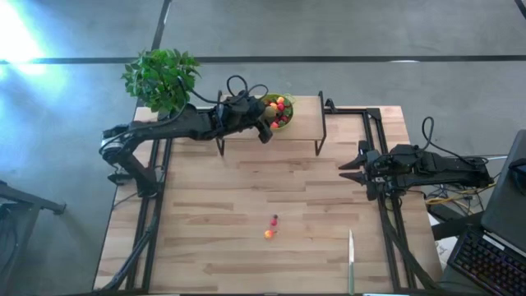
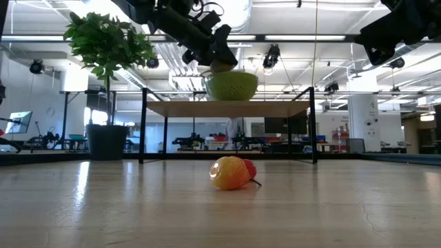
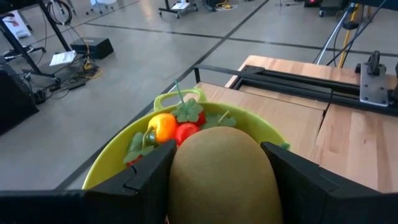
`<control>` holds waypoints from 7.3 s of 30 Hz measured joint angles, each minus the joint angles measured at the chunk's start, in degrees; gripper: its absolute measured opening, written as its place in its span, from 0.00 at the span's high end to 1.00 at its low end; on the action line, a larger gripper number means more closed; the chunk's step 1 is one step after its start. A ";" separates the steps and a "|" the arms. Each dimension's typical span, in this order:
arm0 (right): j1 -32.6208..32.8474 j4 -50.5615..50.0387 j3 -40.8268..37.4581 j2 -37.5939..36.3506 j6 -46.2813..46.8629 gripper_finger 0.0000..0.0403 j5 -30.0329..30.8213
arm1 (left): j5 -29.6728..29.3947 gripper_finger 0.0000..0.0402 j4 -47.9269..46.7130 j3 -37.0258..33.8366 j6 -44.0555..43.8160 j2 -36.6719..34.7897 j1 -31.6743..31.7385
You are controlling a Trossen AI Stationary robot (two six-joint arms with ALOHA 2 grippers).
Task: Pick & Place Fruit
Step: Put the brown kiwi into the green strainer bowl on the shelf, then put the yellow peach into the green strainer bowl on the shelf
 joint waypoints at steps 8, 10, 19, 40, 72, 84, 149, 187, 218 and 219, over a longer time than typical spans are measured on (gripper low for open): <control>0.02 0.00 0.00 0.00 0.00 0.83 0.00 | 0.15 0.42 -0.08 0.00 -0.01 0.00 0.07; 0.00 0.00 0.00 0.02 0.00 0.85 0.00 | 0.15 0.42 -0.02 0.00 -0.04 0.00 0.07; 0.01 0.00 0.00 0.01 0.00 0.90 0.00 | 0.20 0.34 -0.04 0.00 -0.27 0.00 0.07; 0.01 -0.08 0.00 0.02 0.00 0.77 0.01 | 3.32 0.19 -11.44 5.48 1.82 -7.06 -3.85; -0.01 3.84 -0.06 0.49 -4.42 0.56 0.39 | -6.12 0.18 -0.13 -43.28 -6.24 -44.78 -34.92; 0.02 27.13 -0.04 10.65 -2.36 0.55 0.39 | -6.12 0.18 9.07 -55.11 -4.08 -50.16 -35.21; 25.38 3.56 55.50 101.85 -8.47 0.42 12.52 | -11.04 0.18 9.23 -60.22 0.45 -50.34 -35.17; 23.26 9.49 51.45 105.02 -5.93 0.42 10.93 | -11.01 0.18 8.66 -60.22 0.45 -50.12 -35.19; 23.20 5.21 54.32 99.14 -8.99 0.70 9.11 | -11.01 0.18 8.48 -60.22 0.43 -50.12 -35.17; 23.09 4.33 54.29 97.84 -9.31 0.71 9.13 | -11.01 0.18 8.48 -60.22 0.43 -50.14 -35.17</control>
